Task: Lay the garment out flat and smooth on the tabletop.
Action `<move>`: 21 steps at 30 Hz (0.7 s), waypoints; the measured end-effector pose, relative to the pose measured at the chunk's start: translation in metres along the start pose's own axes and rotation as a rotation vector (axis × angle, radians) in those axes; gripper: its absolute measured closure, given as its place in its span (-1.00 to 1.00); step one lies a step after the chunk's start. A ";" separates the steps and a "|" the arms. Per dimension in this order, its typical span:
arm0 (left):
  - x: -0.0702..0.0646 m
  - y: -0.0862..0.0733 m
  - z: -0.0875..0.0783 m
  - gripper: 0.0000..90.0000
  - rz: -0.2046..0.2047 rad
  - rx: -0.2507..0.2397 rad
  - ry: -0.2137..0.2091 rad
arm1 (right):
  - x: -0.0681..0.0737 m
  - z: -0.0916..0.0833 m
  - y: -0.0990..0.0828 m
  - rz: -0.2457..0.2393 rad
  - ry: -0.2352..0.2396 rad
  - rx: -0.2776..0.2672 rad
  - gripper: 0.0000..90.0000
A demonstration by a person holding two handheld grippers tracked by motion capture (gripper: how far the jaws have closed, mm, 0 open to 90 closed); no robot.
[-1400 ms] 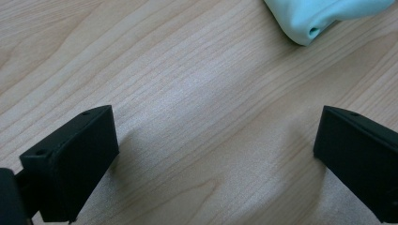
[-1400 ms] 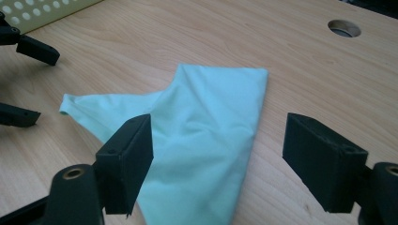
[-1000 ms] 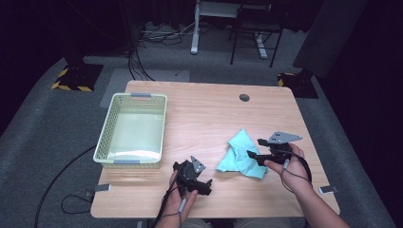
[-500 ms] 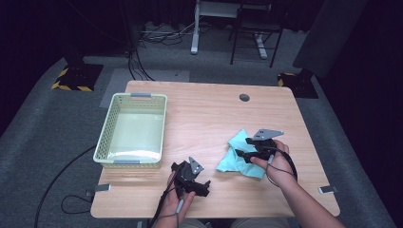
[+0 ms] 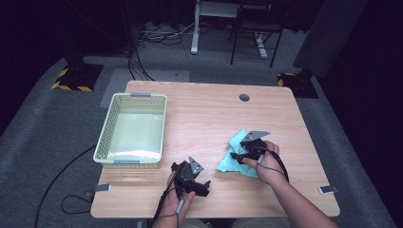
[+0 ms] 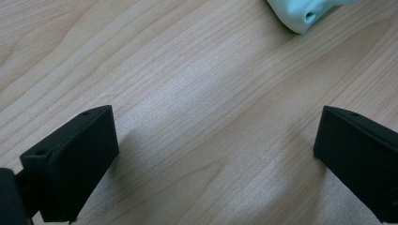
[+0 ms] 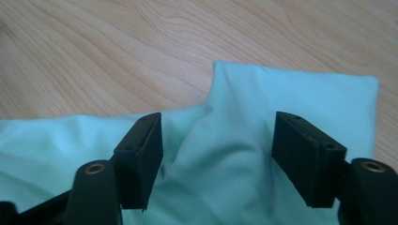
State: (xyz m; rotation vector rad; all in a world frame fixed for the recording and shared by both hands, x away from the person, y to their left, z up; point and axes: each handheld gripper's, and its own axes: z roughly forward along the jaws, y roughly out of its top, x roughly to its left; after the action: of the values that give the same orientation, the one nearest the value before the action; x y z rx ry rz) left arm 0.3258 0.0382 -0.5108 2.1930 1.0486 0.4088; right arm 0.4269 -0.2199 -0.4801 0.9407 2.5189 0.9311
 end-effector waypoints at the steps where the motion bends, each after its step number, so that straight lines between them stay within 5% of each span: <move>1: 0.000 0.000 0.000 -1.00 0.000 0.000 0.000 | -0.001 0.001 0.000 0.004 0.001 0.009 -0.13; 9: 0.000 0.000 0.000 -1.00 -0.001 0.000 0.000 | -0.012 -0.002 0.000 -0.023 -0.034 0.041 0.69; 16: 0.000 0.000 0.000 -1.00 0.000 0.000 0.000 | -0.015 -0.016 0.002 -0.017 -0.051 0.010 0.75; 21: 0.000 0.000 0.000 -1.00 -0.001 0.000 0.000 | -0.027 -0.032 -0.001 0.059 -0.043 -0.059 0.74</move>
State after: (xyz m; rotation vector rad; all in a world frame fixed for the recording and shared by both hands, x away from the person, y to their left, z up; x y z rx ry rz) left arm 0.3258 0.0381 -0.5108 2.1925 1.0493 0.4085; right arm 0.4321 -0.2536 -0.4558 1.0108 2.4264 0.9859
